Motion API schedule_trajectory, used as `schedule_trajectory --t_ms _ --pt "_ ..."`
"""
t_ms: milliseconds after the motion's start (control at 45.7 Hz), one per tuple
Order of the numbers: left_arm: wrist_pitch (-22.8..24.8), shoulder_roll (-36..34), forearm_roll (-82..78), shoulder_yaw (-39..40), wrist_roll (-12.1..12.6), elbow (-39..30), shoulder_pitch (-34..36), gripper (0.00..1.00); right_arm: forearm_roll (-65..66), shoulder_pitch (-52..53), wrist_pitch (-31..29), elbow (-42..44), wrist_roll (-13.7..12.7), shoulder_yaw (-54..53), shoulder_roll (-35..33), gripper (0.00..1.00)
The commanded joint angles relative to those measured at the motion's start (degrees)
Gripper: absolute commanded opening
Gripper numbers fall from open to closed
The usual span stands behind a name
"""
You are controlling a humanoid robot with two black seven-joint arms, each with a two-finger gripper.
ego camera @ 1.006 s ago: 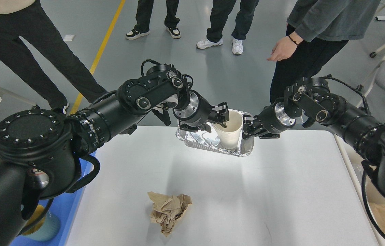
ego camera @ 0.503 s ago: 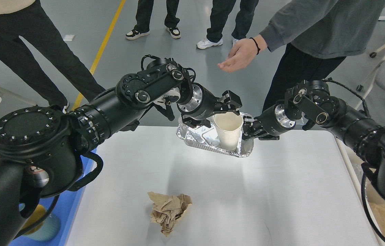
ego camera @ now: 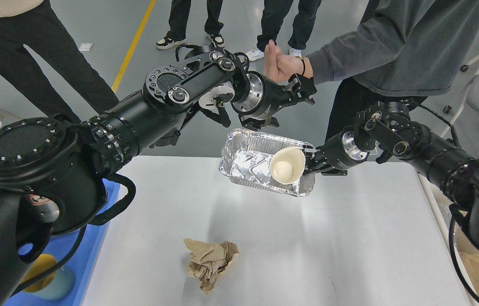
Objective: Tidy desktop
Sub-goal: 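Release the paper cup and raise the left gripper away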
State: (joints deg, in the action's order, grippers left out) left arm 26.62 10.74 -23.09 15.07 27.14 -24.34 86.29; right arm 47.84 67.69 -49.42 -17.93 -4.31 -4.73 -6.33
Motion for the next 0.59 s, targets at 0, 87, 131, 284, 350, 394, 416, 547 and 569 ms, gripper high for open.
schedule_trajectory --t_ms 0,87,131,284,350,394,416,547,569 --pt "-1.84 0.07 0.24 2.06 -0.25 -0.18 -0.25 0.97 0.06 -0.01 0.02 0.00 0.00 -0.10 0.00 0.00" --pt "-2.37 -0.10 0.24 2.68 -0.16 -0.26 -0.25 0.97 -0.02 -0.01 -0.06 0.00 0.00 -0.10 0.00 0.00" --pt "-2.63 -0.28 0.24 2.77 -0.25 -0.27 -0.25 0.97 -0.02 -0.01 0.02 0.00 0.00 -0.10 -0.08 0.00" --pt "-4.56 -0.54 0.15 4.09 -0.34 -0.26 0.10 0.97 -0.02 -0.10 0.02 0.00 0.00 -0.10 -0.09 0.00" --pt "-5.70 -0.63 0.15 4.17 -0.34 -0.27 0.19 0.97 -0.02 -0.28 0.02 0.00 0.00 -0.10 -0.09 0.00" --pt "-6.06 -0.72 0.15 4.17 -0.42 -0.27 0.37 0.97 -0.02 -0.28 0.03 0.00 0.00 -0.10 -0.09 0.00" --pt "-6.14 -0.72 0.15 4.17 -0.34 -0.27 0.63 0.97 -0.02 -0.28 -0.06 0.00 0.00 -0.10 -0.09 0.00" --pt "-4.57 -1.25 0.33 4.43 -0.16 -0.53 2.39 0.97 -0.02 -0.28 0.03 0.00 0.00 -0.10 0.00 0.00" --pt "-3.87 -1.25 0.50 4.61 -0.16 -0.53 2.65 0.97 -0.02 -0.28 0.03 0.00 0.00 -0.10 0.00 0.00"
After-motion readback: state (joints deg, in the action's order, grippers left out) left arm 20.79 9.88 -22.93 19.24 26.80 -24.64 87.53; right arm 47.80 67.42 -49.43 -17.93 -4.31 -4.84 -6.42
